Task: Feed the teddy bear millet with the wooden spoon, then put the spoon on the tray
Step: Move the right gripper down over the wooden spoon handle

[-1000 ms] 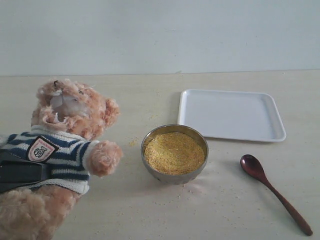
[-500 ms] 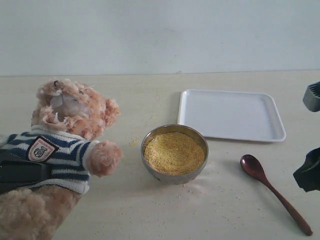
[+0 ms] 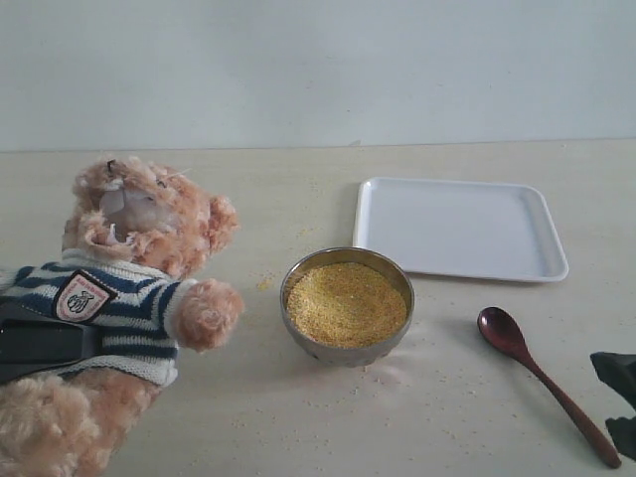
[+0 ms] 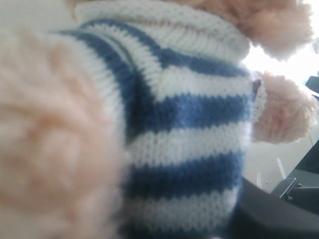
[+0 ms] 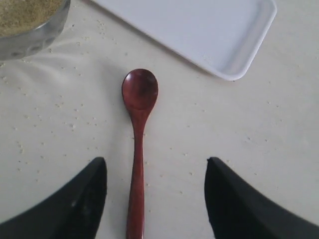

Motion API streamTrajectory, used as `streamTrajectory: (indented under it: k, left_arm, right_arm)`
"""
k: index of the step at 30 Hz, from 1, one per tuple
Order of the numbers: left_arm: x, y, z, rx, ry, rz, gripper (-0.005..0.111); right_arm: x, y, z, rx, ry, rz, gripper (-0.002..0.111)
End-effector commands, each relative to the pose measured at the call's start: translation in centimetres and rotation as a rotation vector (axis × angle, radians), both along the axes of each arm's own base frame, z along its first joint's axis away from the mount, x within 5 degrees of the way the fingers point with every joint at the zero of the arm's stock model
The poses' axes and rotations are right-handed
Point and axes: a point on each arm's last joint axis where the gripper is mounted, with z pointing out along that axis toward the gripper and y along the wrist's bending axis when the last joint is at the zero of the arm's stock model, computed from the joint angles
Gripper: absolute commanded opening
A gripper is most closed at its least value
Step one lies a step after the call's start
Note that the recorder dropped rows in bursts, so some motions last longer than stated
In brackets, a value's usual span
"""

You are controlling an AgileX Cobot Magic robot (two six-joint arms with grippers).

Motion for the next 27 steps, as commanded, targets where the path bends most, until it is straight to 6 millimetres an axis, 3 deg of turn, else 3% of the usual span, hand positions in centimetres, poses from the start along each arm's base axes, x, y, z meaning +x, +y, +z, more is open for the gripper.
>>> streamTrajectory:
  k: [1, 27]
  left_arm:
    - [0.0, -0.1, 0.1, -0.023, -0.005, 0.004, 0.005]
    - [0.0, -0.1, 0.1, -0.024, -0.005, 0.003, 0.005]
  right_arm:
    - [-0.5, -0.2, -1.5, -0.028, -0.067, 0.032, 0.057]
    - [1.4, 0.4, -6.1, -0.085, 0.180, 0.020, 0.057]
